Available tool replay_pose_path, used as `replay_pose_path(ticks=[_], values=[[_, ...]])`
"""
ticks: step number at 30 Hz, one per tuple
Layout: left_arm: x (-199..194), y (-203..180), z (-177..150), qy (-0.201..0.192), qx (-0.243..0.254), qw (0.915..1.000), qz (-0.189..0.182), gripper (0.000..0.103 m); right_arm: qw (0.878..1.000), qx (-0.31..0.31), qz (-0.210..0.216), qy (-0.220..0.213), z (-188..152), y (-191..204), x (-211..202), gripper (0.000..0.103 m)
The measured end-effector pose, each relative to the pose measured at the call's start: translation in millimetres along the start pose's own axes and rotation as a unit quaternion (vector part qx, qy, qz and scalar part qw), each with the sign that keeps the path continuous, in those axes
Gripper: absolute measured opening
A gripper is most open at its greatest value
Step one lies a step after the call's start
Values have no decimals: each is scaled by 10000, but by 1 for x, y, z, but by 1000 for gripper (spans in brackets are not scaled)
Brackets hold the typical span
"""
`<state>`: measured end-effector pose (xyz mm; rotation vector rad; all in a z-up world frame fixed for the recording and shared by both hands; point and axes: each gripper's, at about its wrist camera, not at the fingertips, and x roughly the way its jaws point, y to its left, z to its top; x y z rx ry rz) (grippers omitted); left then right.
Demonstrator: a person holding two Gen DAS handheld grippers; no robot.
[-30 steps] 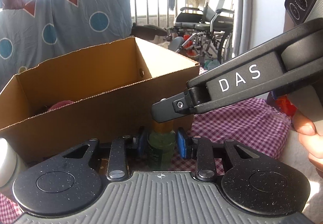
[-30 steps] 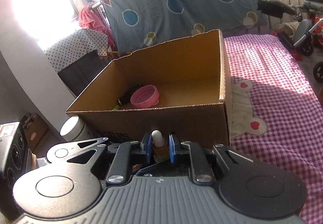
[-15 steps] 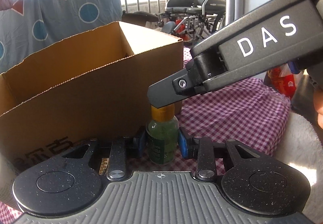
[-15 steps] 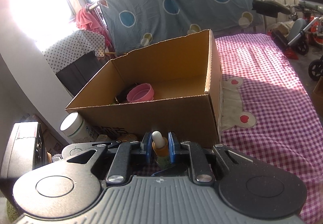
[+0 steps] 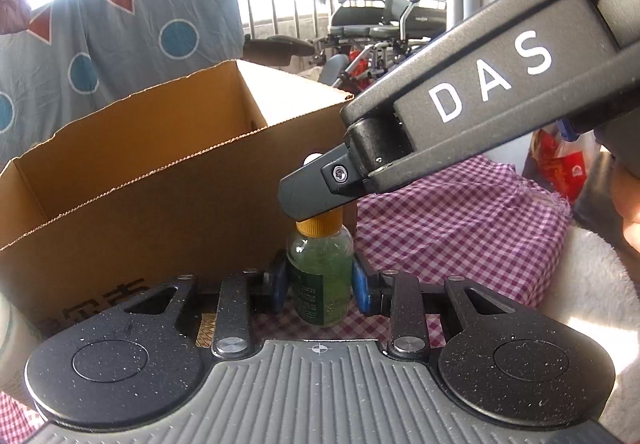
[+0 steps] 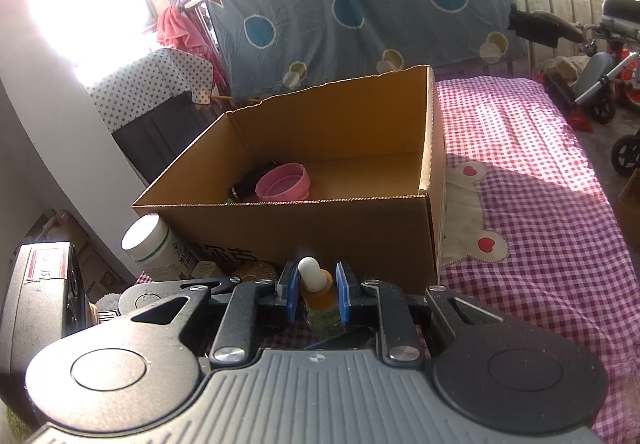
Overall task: Organize rigid objects
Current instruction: 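Close the right gripper on the green dropper bottle's neck, then carry the dropper bottle into the box and open the right gripper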
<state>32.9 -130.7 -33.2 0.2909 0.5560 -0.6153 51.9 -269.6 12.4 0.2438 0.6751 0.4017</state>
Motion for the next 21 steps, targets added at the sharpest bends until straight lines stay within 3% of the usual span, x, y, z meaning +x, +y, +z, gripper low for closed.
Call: replay_pose_path(ticks=[6, 10, 16, 21], values=[[-39, 21, 38, -357, 135, 9990, 241, 32, 9982, -350, 352, -349, 40, 26, -27, 22], [-46, 52, 76, -351, -26, 9991, 220, 32, 9949, -641, 621, -463, 84, 37, -27, 22], [1, 119, 126, 442, -744, 9958, -290, 32, 9937, -785, 800, -57, 152, 30, 24, 21], [58, 156, 134, 1203, -1065, 9866, -298, 32, 9934, -491, 885, 543, 184, 6, 98, 21]])
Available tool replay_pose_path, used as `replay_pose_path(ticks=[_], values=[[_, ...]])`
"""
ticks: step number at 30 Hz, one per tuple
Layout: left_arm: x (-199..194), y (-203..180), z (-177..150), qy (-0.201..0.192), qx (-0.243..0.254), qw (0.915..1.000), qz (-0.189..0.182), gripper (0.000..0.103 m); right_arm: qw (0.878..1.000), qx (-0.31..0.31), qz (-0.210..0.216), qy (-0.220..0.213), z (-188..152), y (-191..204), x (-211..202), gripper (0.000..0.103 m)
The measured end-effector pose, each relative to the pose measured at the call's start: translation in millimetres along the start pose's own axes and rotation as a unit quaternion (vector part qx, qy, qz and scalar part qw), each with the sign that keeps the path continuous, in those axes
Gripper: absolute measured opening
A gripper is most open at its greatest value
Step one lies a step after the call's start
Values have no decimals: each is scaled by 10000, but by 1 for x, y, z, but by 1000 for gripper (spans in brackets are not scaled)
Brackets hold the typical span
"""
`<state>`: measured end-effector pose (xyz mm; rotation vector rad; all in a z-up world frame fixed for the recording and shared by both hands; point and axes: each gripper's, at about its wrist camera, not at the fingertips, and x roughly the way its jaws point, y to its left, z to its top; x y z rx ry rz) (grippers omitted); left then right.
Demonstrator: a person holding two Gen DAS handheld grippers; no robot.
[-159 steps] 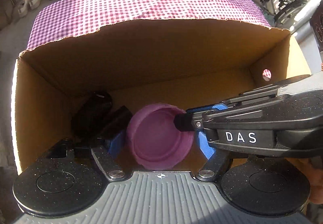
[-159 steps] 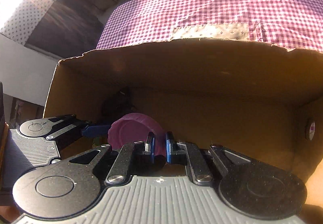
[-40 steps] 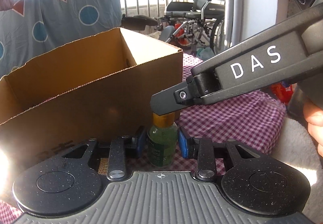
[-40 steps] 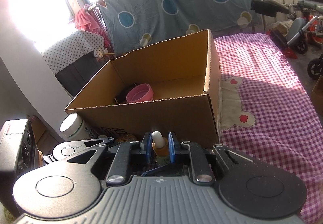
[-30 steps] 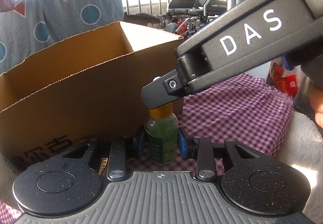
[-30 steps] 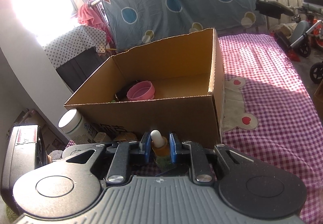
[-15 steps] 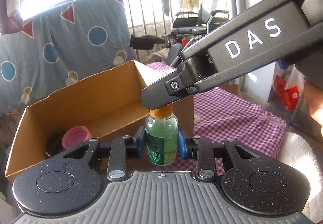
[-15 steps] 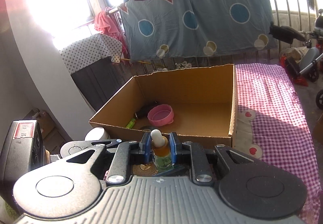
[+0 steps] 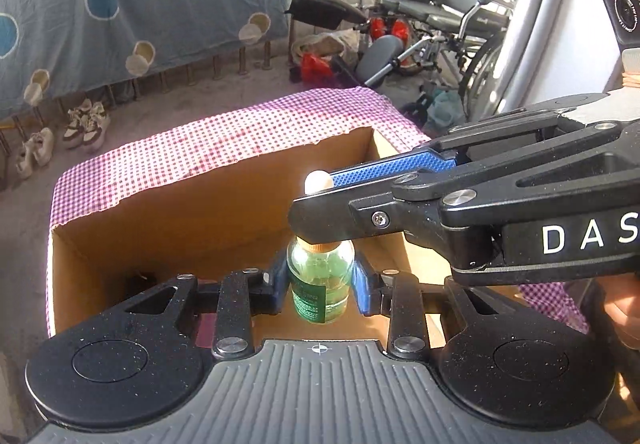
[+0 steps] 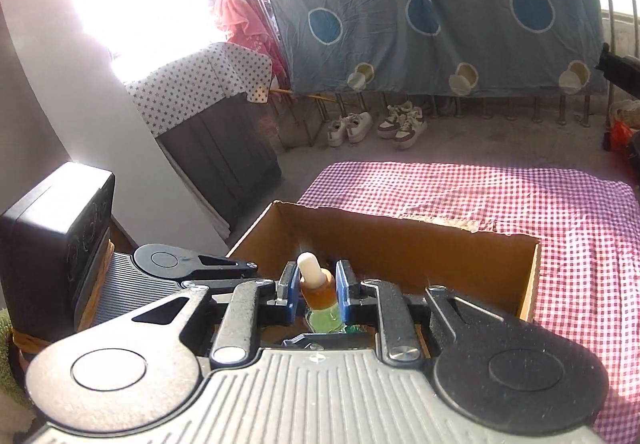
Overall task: Organize rigid objects
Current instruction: 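Carry the dropper bottle into the box and open the right gripper, then withdraw the right gripper and move it to the gold lidded jar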
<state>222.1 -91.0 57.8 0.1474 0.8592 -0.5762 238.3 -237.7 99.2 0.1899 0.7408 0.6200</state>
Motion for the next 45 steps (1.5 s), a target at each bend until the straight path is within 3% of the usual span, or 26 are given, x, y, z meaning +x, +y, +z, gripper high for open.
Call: replay_pose_path(ticks=[4, 11, 16, 20, 26, 31, 39, 45], values=[[38, 31, 6, 458, -512, 9975, -146, 32, 9988, 338, 92, 354, 10, -30, 43, 21], [67, 52, 12, 777, -716, 9944, 58, 32, 9972, 405, -10, 623, 15, -50, 90, 20], [74, 64, 13, 703, -1146, 9908, 129, 36, 9977, 284, -121, 611, 16, -53, 105, 18], [73, 68, 13, 603, -1164, 9910, 288, 41, 9979, 240, -121, 593, 15, -53, 111, 12], [67, 71, 15, 492, -1234, 9909, 194, 60, 9987, 135, -124, 472, 20, -45, 106, 13], [48, 65, 17, 208, -1267, 9916, 180, 85, 9994, 207, -59, 280, 24, -39, 82, 14], [-9, 49, 15, -188, -1276, 9915, 183, 94, 9980, 433, -10, -463, 2, -24, -25, 14], [-86, 19, -8, -702, -757, 9946, -122, 102, 9912, 717, 214, -1096, -58, -4, -121, 18]])
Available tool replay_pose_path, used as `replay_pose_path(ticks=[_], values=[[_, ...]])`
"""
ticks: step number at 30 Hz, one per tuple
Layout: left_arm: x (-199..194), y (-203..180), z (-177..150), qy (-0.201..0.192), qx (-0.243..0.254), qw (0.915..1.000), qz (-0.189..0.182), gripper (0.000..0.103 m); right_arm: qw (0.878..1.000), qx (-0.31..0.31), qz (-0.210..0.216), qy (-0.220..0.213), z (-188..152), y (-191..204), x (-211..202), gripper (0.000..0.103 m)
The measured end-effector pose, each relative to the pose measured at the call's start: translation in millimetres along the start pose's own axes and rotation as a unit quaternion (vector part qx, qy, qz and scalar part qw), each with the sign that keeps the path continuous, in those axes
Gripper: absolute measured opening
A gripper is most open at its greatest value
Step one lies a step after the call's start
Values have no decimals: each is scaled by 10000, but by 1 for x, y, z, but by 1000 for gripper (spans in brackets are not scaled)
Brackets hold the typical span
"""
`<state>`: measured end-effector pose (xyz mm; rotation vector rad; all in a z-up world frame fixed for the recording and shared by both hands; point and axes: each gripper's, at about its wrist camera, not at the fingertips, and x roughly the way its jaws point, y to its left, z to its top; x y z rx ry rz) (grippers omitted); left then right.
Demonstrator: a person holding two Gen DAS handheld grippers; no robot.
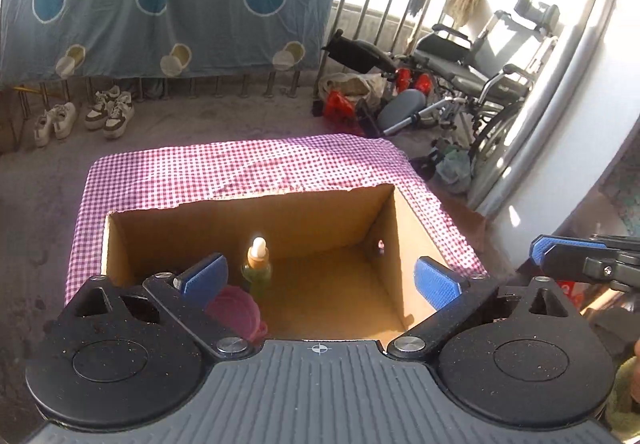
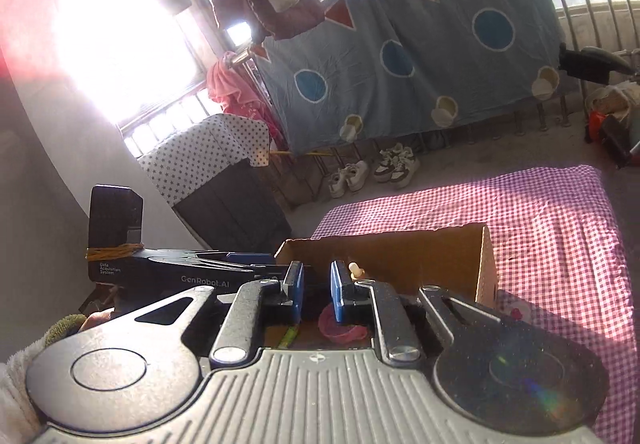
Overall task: Organize rigid objects
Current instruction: 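Withdraw the right gripper and move it to the gold lidded jar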
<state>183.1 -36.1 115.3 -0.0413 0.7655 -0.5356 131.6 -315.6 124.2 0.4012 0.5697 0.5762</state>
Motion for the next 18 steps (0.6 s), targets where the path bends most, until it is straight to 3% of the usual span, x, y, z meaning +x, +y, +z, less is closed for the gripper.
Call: replay_pose_path(ticks=[5, 9, 11, 14, 18], values=[[-45, -23, -51, -255, 367, 9987, -259, 102, 9983, 548, 92, -184, -52, -2, -43, 50], [-48, -41, -106, -367, 815, 9960, 20, 102, 9903, 1300, 489, 61, -96, -17, -37, 52], [-37, -43, -132, -265, 669, 9973, 149, 102, 9844, 1654, 543, 245, -117, -25, -22, 52], [-11, -42, -160, 108, 164, 9998, -25, 102, 9772, 1975, 570, 537, -140, -34, 7, 52], [19, -51, -174, 128, 198, 9997, 84, 102, 9793, 1853, 211, 783, -151, -41, 41, 52]])
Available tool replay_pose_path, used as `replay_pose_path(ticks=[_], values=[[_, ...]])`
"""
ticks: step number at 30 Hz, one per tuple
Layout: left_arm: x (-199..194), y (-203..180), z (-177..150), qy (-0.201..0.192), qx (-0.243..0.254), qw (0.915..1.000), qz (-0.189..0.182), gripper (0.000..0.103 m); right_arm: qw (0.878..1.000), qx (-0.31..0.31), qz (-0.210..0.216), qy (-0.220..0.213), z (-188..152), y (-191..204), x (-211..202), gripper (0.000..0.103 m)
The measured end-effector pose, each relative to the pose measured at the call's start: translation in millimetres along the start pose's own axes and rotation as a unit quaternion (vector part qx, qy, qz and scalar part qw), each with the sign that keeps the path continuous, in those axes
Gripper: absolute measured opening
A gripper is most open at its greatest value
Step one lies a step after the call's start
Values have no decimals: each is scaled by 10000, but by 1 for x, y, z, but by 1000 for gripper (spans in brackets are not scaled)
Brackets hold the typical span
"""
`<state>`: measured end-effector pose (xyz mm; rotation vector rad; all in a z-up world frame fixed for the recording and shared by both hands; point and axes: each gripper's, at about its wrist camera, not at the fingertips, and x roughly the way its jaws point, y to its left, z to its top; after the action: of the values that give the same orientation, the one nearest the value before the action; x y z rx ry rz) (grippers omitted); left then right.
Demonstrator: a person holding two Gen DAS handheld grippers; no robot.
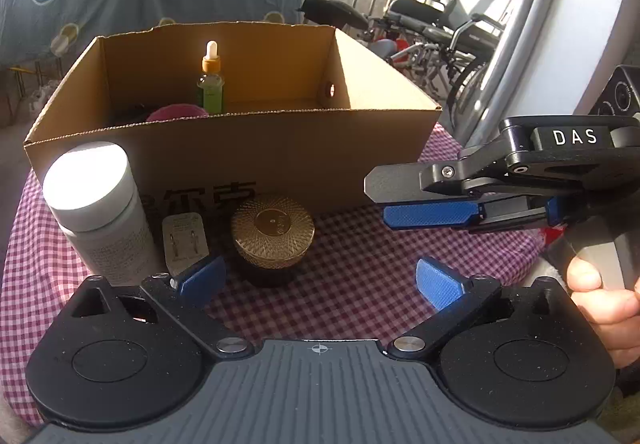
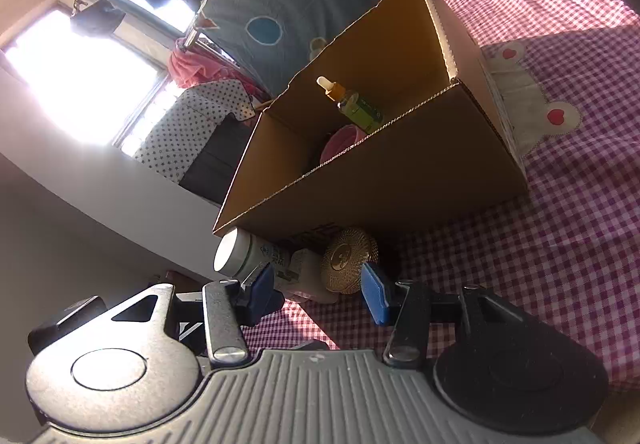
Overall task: Organize rigid objects
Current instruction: 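Withdraw the right gripper and move it to the gold lidded jar, then close the right gripper on the gold jar's lid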
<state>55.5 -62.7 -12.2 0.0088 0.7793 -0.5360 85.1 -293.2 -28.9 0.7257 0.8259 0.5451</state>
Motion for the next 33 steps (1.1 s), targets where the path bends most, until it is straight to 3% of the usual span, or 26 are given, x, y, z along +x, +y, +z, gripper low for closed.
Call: replay_pose_path(ticks=[3, 6, 10, 16, 26, 33], values=[[21, -8, 0, 58, 160, 9996, 204, 102, 9999, 79, -60, 55, 3, -10, 17, 44], [36, -9, 3, 176, 170, 9995, 178, 102, 9998, 119, -85, 150, 6, -18, 33, 44], [50, -9, 3, 248, 250, 9986, 404, 102, 9993, -59, -207, 312, 14, -19, 56, 44], [58, -10, 3, 213, 329, 9987, 340, 102, 9976, -295, -214, 580, 21, -14, 77, 46], [58, -11, 1, 198, 463, 9986, 146, 102, 9977, -348, -258, 530, 14, -16, 68, 46], [58, -34, -10, 179, 588, 9981, -97, 102, 9984, -138, -387, 388, 7, -26, 48, 46]])
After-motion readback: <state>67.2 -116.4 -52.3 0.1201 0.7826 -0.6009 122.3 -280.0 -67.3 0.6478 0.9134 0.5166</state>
